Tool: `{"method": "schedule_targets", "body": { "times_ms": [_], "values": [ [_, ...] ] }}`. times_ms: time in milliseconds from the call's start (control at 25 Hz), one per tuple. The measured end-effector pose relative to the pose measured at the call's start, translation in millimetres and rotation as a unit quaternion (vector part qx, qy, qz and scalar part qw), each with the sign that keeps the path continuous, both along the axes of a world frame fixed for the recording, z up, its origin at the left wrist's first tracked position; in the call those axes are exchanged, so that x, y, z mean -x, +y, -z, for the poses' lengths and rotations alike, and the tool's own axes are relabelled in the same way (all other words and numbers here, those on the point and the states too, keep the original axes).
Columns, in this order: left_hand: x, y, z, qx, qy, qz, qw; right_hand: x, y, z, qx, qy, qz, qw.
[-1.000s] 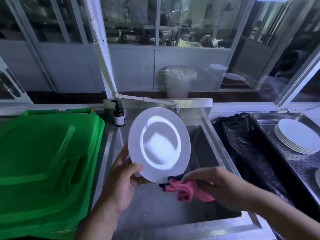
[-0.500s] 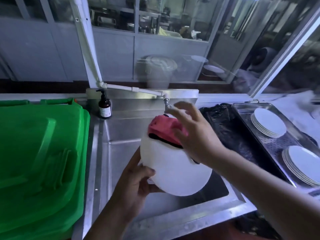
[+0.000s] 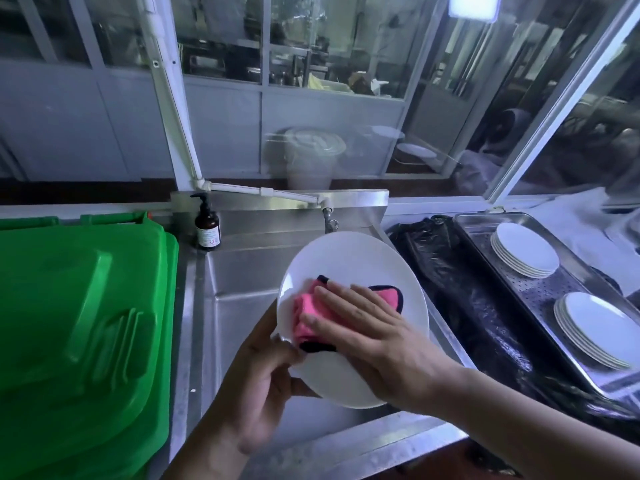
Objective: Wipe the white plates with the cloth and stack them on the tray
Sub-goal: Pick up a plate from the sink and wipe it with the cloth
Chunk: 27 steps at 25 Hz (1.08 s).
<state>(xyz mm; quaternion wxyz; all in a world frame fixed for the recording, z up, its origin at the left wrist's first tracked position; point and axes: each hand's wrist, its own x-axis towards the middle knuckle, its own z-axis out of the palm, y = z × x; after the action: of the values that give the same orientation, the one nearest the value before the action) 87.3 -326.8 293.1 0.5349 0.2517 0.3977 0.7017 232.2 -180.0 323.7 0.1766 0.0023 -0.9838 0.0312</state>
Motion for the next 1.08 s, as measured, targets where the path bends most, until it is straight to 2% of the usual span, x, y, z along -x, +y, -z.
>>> {"method": "schedule_targets", "body": {
  "times_ms": [80, 200, 360, 480, 560, 680, 760, 840, 960, 1000, 1080],
  "values": [
    [1, -5, -2, -0.003, -0.002, 0.005, 1.000, -1, -1, -2, -0.001, -0.038, -0.030, 0.999],
    [4, -12, -2, -0.001, -0.009, 0.000, 1.000, 6, 18, -12, -0.037, -0.039, -0.015, 0.998],
    [2, -15, -6, -0.006, 0.007, -0.017, 1.000, 14, 46, -29, -0.070, -0.014, 0.033, 0.997],
    [4, -15, -12, -0.032, 0.000, -0.075, 0.997, 12, 58, -30, -0.061, 0.033, 0.119, 0.990],
    [11, -15, -17, -0.059, -0.002, -0.113, 0.992, 6, 56, -19, 0.012, 0.072, 0.174, 0.982],
    [17, -13, -20, -0.067, 0.035, -0.152, 0.986, -2, 19, 18, 0.180, 0.108, 0.215, 0.954],
    [16, -7, -15, -0.067, 0.052, -0.160, 0.983, -3, -23, 46, 0.216, 0.122, 0.251, 0.936],
    [13, -1, -7, -0.059, 0.055, -0.156, 0.984, -4, -57, 61, 0.219, 0.126, 0.236, 0.938],
    [11, 3, 2, -0.023, 0.038, -0.146, 0.988, -9, -71, 44, 0.323, 0.083, 0.124, 0.934],
    [10, 4, 4, -0.014, 0.030, -0.138, 0.990, -13, -67, 32, 0.399, 0.062, 0.081, 0.911],
    [8, 5, 10, 0.002, 0.019, -0.116, 0.993, -24, -51, 6, 0.561, 0.057, 0.068, 0.823]
  ]
}}
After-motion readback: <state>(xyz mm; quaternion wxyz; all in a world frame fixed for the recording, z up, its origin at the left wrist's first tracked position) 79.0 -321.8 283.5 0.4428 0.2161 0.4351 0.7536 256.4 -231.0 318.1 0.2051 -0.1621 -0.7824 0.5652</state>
